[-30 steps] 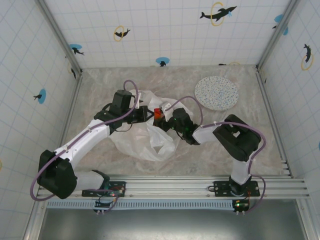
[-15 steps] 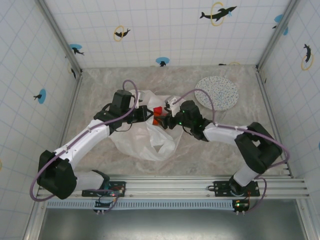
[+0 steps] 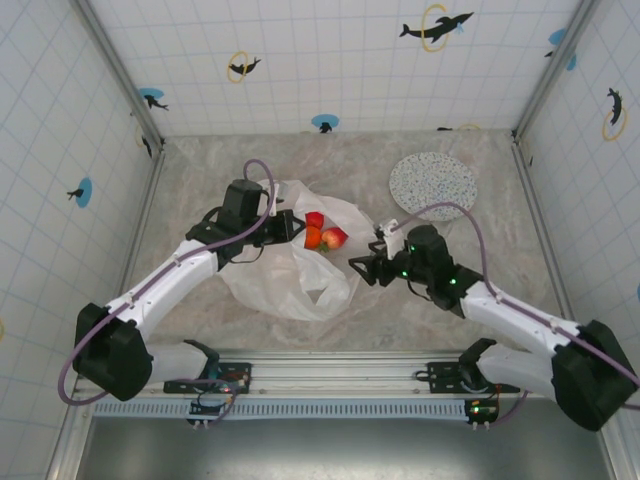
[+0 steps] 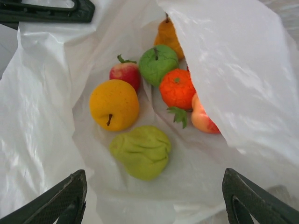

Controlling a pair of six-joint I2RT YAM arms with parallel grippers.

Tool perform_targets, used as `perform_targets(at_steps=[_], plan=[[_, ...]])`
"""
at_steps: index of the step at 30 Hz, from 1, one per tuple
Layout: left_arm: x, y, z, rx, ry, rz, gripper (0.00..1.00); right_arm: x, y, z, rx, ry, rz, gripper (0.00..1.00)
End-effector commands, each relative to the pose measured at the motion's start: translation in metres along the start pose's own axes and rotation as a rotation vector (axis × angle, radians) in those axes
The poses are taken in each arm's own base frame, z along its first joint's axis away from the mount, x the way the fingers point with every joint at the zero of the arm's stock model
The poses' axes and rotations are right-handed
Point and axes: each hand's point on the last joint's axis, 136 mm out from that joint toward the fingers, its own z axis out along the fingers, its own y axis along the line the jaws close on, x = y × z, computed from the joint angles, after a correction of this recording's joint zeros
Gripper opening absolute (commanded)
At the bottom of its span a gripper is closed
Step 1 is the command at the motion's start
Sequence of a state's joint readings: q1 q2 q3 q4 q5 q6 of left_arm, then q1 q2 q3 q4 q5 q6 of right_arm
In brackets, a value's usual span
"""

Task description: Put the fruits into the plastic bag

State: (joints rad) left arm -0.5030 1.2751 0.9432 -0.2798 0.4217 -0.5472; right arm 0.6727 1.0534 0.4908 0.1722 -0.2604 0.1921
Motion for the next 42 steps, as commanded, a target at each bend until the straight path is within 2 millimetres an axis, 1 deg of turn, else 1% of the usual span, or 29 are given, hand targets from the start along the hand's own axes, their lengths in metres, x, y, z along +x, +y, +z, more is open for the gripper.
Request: perform_targets(at_steps=[1,4,7,11,15,17,19,22,23,24,26,28,29,30,31,33,34,35,36,38,40,41,42], plan=[[-0.009,-0.006,-0.004,0.019,-0.026,0.018,0.00,0.012,-0.024,-0.015,0.123,-0.035,0.062,0.77],[-0.009,-0.008,-0.004,0.030,-0.026,0.016,0.00,0.009,-0.049,-0.024,0.261,-0.104,-0.012,0.85],[-0.009,-0.008,-0.005,0.029,-0.027,0.016,0.00,0.002,-0.064,-0.023,0.334,-0.130,-0.116,0.92],[-0.006,-0.006,-0.005,0.022,-0.020,0.010,0.00,-0.004,-0.073,-0.001,0.325,-0.111,-0.198,0.94],[-0.001,-0.002,-0.005,0.012,-0.016,0.004,0.00,-0.020,-0.082,0.027,0.309,-0.103,-0.232,0.92],[0.000,0.001,-0.005,0.001,-0.016,0.002,0.00,-0.027,-0.084,0.041,0.275,-0.094,-0.227,0.85],[0.000,0.003,-0.006,-0.013,-0.020,0.003,0.00,-0.031,-0.084,0.053,0.249,-0.091,-0.225,0.73],[0.002,0.008,-0.008,-0.039,-0.021,0.007,0.00,-0.031,-0.084,0.060,0.232,-0.084,-0.221,0.54],[0.002,0.009,-0.009,-0.048,-0.022,0.008,0.00,-0.028,-0.084,0.060,0.224,-0.079,-0.215,0.49],[0.002,0.011,-0.010,-0.060,-0.022,0.008,0.02,-0.026,-0.082,0.060,0.209,-0.074,-0.206,0.44],[0.000,0.014,-0.013,-0.086,-0.033,0.017,0.15,-0.022,-0.079,0.059,0.191,-0.060,-0.178,0.32],[-0.005,0.017,-0.021,-0.129,-0.059,0.050,0.33,-0.020,-0.075,0.056,0.177,-0.059,-0.144,0.20],[-0.007,0.017,-0.026,-0.144,-0.076,0.073,0.41,-0.020,-0.073,0.054,0.169,-0.061,-0.127,0.16],[-0.010,0.017,-0.033,-0.158,-0.102,0.104,0.53,-0.019,-0.071,0.053,0.156,-0.062,-0.106,0.12],[-0.013,0.017,-0.041,-0.169,-0.138,0.130,0.62,-0.018,-0.068,0.052,0.143,-0.061,-0.084,0.09],[-0.021,0.012,-0.057,-0.172,-0.219,0.175,0.78,-0.019,-0.061,0.051,0.107,-0.066,-0.049,0.03],[-0.027,0.008,-0.066,-0.166,-0.267,0.196,0.84,-0.021,-0.059,0.050,0.093,-0.070,-0.034,0.00],[-0.031,0.002,-0.073,-0.155,-0.302,0.216,0.86,-0.021,-0.057,0.049,0.085,-0.072,-0.020,0.00],[-0.036,-0.008,-0.082,-0.125,-0.336,0.248,0.87,-0.024,-0.056,0.049,0.078,-0.078,-0.011,0.00],[-0.038,-0.030,-0.091,-0.052,-0.344,0.308,0.88,-0.028,-0.054,0.048,0.067,-0.087,0.004,0.00],[-0.030,-0.056,-0.094,0.019,-0.310,0.396,0.87,-0.031,-0.054,0.048,0.056,-0.090,0.025,0.00],[-0.022,-0.066,-0.090,0.028,-0.285,0.471,0.86,-0.032,-0.055,0.048,0.055,-0.090,0.034,0.00],[-0.006,-0.071,-0.081,0.025,-0.231,0.539,0.86,-0.032,-0.056,0.049,0.053,-0.087,0.043,0.00]])
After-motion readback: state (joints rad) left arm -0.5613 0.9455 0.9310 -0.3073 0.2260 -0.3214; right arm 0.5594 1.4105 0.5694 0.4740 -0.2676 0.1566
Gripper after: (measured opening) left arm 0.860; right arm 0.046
